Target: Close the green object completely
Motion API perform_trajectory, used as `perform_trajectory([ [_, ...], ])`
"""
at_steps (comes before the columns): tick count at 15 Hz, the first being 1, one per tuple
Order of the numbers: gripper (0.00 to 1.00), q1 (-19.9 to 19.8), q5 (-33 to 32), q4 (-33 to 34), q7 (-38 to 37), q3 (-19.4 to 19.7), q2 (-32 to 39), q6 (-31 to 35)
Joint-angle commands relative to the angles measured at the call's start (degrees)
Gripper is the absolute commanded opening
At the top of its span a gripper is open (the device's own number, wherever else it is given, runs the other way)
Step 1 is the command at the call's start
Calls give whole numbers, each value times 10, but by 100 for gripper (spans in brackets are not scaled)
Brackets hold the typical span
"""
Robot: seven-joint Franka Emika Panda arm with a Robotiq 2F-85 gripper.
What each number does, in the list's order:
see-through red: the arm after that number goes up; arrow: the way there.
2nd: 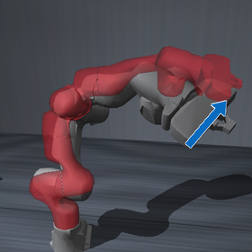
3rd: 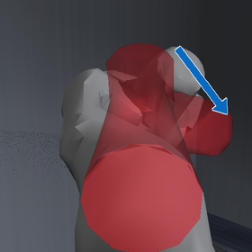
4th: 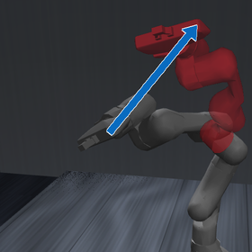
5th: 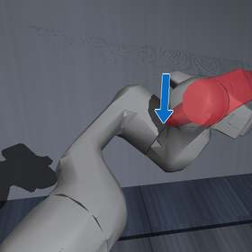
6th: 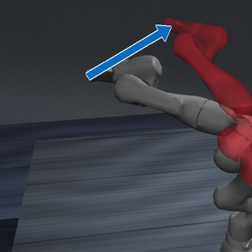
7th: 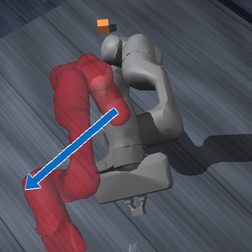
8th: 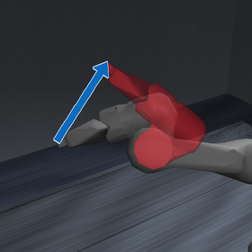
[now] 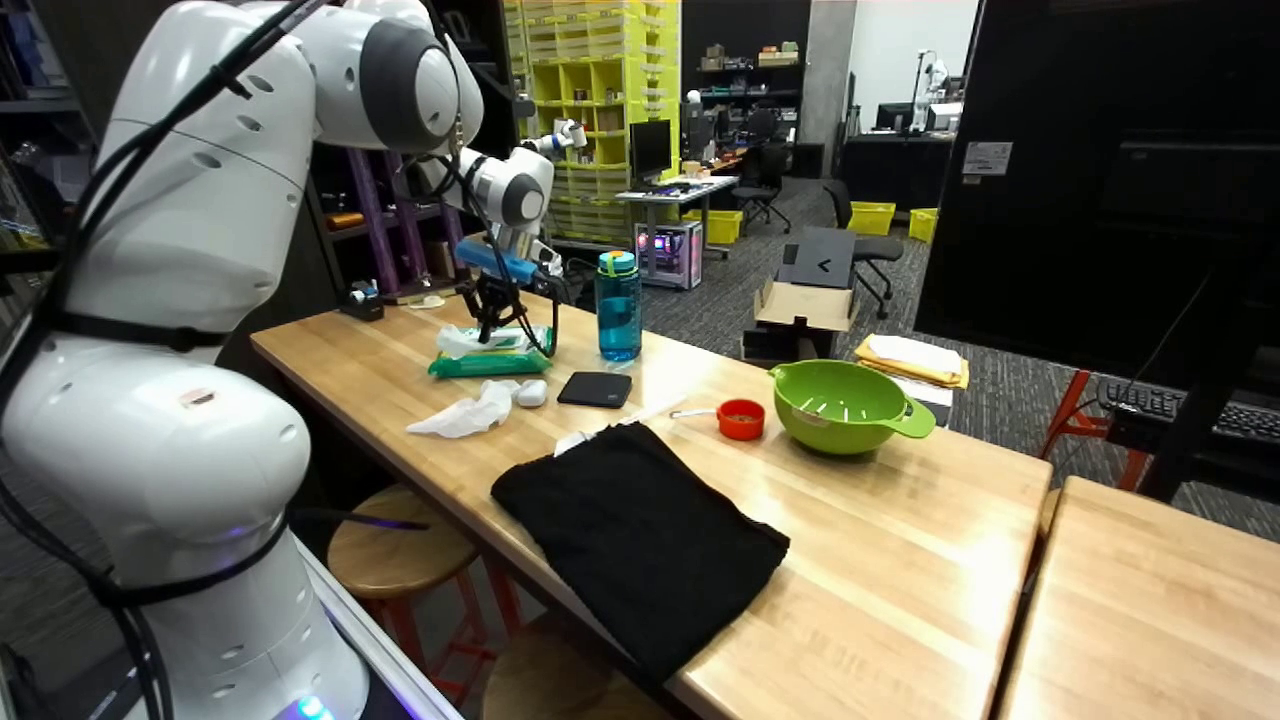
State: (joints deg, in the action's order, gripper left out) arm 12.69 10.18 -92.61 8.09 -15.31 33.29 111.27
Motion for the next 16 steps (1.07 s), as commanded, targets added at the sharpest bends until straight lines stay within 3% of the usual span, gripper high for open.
perform_trajectory([
  [1,0,14,-13,17,-1,7,4,-5],
  [16,0,15,-32,20,-19,12,-68,-13],
])
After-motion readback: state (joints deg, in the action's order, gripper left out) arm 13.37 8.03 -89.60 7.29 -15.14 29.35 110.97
